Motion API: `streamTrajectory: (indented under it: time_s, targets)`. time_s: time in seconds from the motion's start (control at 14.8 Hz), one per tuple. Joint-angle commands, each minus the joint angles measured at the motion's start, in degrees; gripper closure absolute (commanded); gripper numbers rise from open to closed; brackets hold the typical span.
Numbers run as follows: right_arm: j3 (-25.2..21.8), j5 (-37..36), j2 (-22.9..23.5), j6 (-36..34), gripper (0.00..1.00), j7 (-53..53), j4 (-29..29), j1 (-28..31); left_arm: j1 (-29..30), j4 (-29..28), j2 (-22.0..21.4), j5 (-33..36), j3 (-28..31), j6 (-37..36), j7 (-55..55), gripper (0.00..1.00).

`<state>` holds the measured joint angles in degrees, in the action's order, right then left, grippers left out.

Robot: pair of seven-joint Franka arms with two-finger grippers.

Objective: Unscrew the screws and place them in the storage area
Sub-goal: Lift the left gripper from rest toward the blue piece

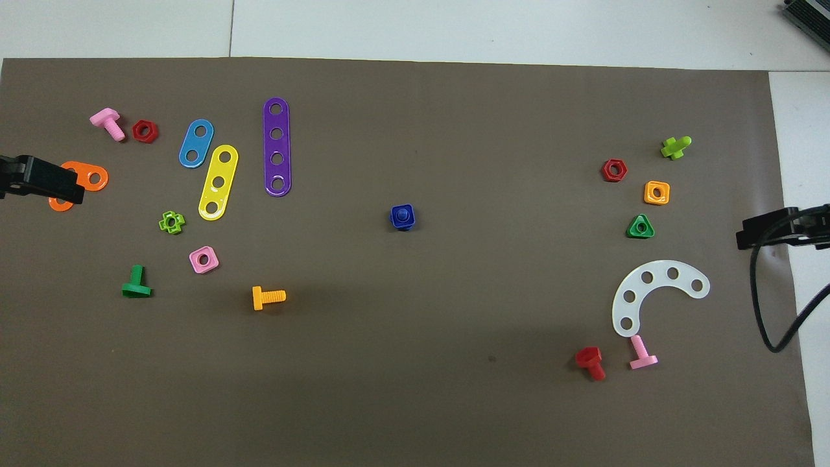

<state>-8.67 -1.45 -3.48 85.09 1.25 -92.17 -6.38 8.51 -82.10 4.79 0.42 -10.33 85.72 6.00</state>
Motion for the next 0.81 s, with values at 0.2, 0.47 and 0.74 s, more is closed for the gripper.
streamTrajectory:
  time_s: [0.2,0.47,0.74]
  targets:
    - [0.32,0.66,-1.44,-0.36,0.00,-0.72,-1.34,0.32,-0.16,-1.04,-1.18,0.46,-0.05,-0.12,-0.90,0.00]
    - [0.32,0.66,-1.44,-0.36,0.00,-0.72,-1.34,0.32,-4.62,-3.32,-1.36,0.55,-0.84,2.77,-10.45,0.00]
    - [0.32,0.66,-1.44,-0.36,0.00,-0.72,-1.34,0.32,-9.99,-4.56,0.13,-1.55,-0.92,6.99,-20.05,0.04]
